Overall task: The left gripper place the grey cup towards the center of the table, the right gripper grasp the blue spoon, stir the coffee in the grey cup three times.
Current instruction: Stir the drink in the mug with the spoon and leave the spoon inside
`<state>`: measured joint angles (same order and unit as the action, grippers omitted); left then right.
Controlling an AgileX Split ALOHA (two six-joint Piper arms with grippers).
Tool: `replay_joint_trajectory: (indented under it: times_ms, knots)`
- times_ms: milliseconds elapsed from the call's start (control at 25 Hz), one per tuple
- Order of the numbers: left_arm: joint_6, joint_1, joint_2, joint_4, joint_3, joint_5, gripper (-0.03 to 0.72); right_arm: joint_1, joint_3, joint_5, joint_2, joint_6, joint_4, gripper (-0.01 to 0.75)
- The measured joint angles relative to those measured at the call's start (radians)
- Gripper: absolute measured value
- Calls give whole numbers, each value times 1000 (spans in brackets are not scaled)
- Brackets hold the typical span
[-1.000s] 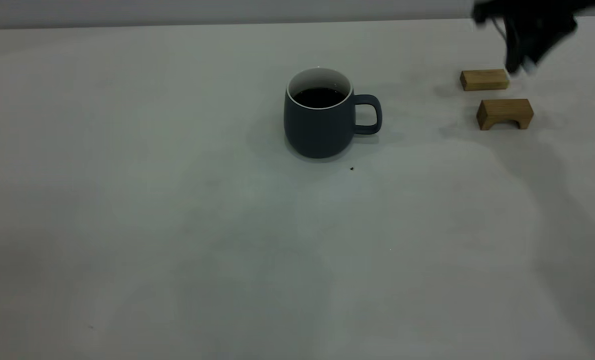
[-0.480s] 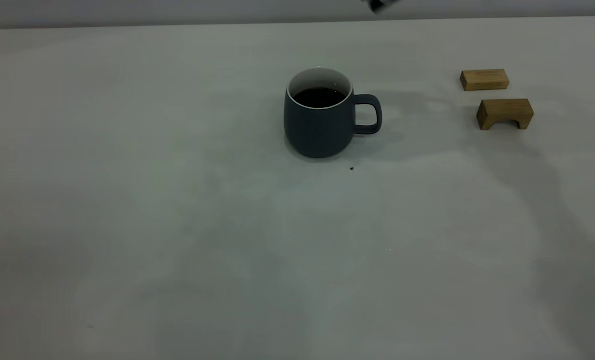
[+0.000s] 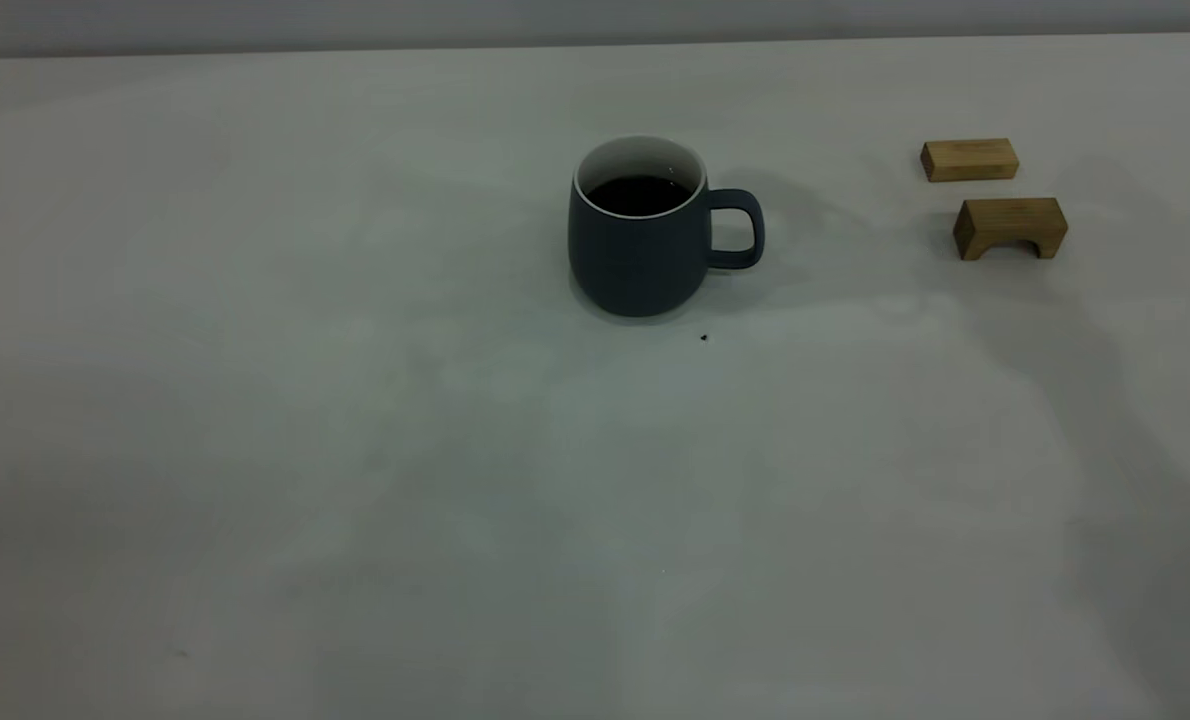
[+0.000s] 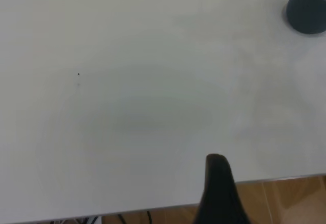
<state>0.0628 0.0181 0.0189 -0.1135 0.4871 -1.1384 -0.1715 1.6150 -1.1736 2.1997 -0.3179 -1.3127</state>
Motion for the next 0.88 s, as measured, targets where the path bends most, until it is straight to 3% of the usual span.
replay_joint_trajectory:
  times_ms: [200,320,720,880]
  knots:
    - [0,0,0,0,0,0,585,0,0,0,0,23,-62,133]
    - [0,0,0,0,0,0,585,0,0,0,0,129,-64,133]
    - [0,0,0,0,0,0,585,-12,0,0,0,920,-17,133]
    - [0,0,0,0,0,0,585,-26,0,-2,0,1139,-2,133]
